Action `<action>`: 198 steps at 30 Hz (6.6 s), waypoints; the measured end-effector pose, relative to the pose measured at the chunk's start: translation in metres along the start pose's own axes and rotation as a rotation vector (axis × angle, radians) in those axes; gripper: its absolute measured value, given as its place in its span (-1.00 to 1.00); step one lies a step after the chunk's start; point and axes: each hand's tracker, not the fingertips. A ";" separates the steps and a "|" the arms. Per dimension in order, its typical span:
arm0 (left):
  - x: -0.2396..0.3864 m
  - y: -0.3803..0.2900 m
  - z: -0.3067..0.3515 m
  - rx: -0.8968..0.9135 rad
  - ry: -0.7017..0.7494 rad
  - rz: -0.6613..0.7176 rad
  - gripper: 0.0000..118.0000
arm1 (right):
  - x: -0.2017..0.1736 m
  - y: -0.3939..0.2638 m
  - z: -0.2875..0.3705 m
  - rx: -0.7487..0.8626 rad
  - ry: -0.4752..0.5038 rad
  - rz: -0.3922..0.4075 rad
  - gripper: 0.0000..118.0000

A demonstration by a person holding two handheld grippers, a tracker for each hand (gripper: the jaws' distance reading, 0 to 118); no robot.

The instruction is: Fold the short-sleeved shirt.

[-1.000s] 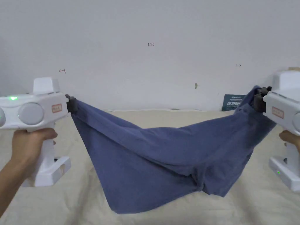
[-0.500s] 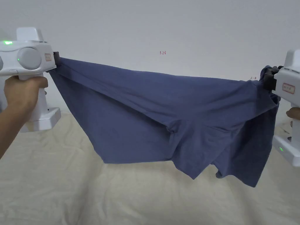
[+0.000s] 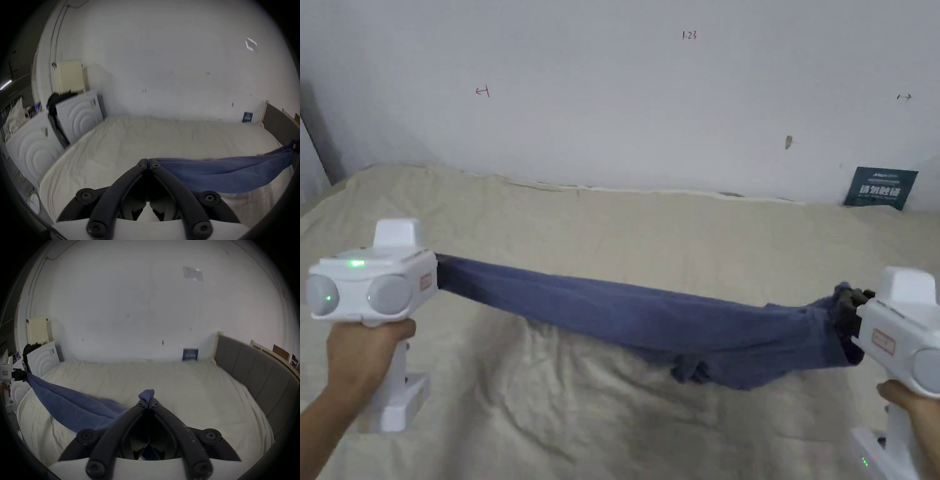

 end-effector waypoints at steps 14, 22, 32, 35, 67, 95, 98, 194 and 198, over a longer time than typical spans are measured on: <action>-0.043 -0.205 0.076 -0.289 0.016 0.092 -0.97 | 0.025 -0.172 0.085 -0.226 -0.040 -0.124 -0.97; -0.051 -0.261 0.118 -0.412 0.024 0.015 -0.97 | 0.029 -0.231 0.139 -0.348 -0.062 -0.151 -0.97; -0.045 -0.276 0.105 -0.526 0.041 -0.013 -0.84 | 0.029 -0.277 0.144 -0.491 -0.080 -0.224 -0.85; -0.043 -0.266 0.112 -0.518 0.069 -0.014 0.20 | 0.024 -0.261 0.147 -0.489 -0.111 -0.200 0.09; 0.090 -0.102 0.182 0.333 -0.258 -0.006 -1.00 | -0.052 -0.076 0.226 0.362 -0.192 0.057 -0.99; 0.138 -0.062 -0.223 -0.489 -0.222 -0.032 0.40 | -0.019 -0.078 0.048 0.102 -0.248 0.031 -0.98; 0.151 -0.075 -0.219 -0.475 -0.206 -0.116 0.21 | -0.011 -0.085 0.041 0.070 -0.255 0.017 -0.98; 0.013 -0.142 0.028 -0.172 -0.162 0.012 -0.96 | 0.028 -0.093 0.045 -0.079 0.118 -0.083 -0.93; -0.001 -0.187 0.063 -0.215 -0.163 0.017 -0.96 | 0.032 -0.148 0.091 -0.138 0.110 -0.120 -0.93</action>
